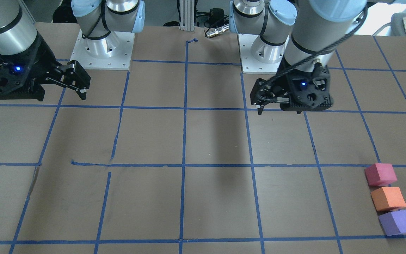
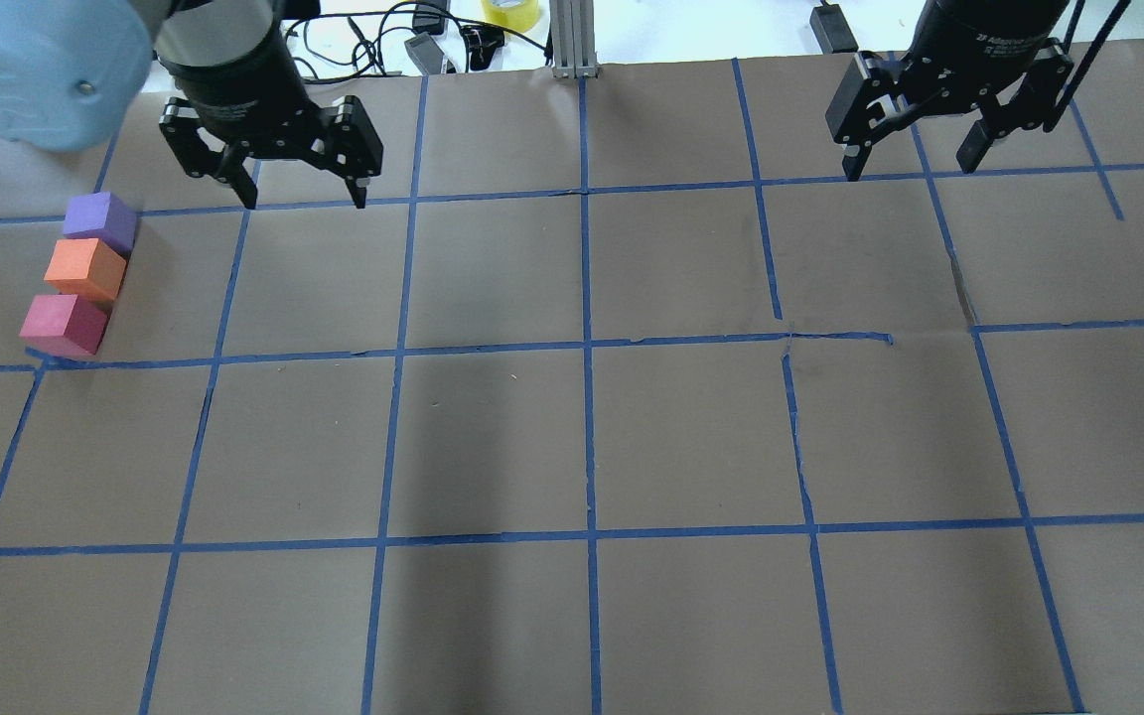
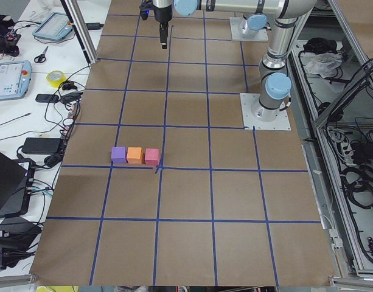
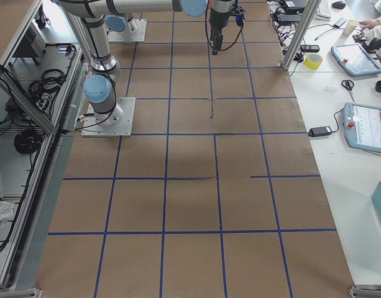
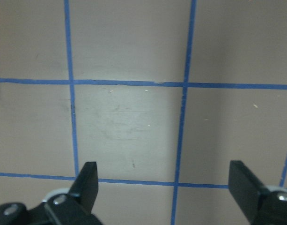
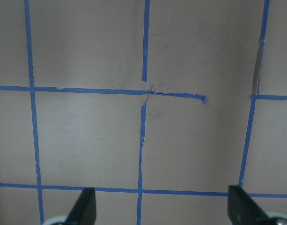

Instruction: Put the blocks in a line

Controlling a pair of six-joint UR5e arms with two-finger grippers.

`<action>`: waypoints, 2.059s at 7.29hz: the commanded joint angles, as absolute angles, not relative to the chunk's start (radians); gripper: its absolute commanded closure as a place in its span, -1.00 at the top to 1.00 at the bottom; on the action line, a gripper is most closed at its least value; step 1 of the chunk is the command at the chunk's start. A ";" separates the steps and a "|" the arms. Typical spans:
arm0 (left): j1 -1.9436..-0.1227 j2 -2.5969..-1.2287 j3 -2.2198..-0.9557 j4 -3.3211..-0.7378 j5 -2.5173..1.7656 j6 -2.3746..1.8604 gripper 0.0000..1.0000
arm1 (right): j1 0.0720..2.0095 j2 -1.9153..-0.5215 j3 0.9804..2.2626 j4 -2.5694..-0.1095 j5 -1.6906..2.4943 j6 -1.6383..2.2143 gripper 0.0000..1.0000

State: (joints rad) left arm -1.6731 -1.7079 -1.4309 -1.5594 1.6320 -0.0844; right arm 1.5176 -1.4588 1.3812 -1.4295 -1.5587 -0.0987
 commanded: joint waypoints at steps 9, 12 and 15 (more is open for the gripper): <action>-1.591 -1.520 -1.539 -1.632 1.545 -0.014 1.00 | 1.522 -1.460 1.371 -1.434 -1.560 -0.089 1.00; -1.589 -1.514 -1.543 -1.579 1.595 -0.020 1.00 | 1.531 -1.465 1.376 -1.453 -1.543 -0.055 1.00; -1.588 -1.514 -1.545 -1.580 1.595 -0.021 1.00 | 1.534 -1.471 1.378 -1.453 -1.543 0.001 1.00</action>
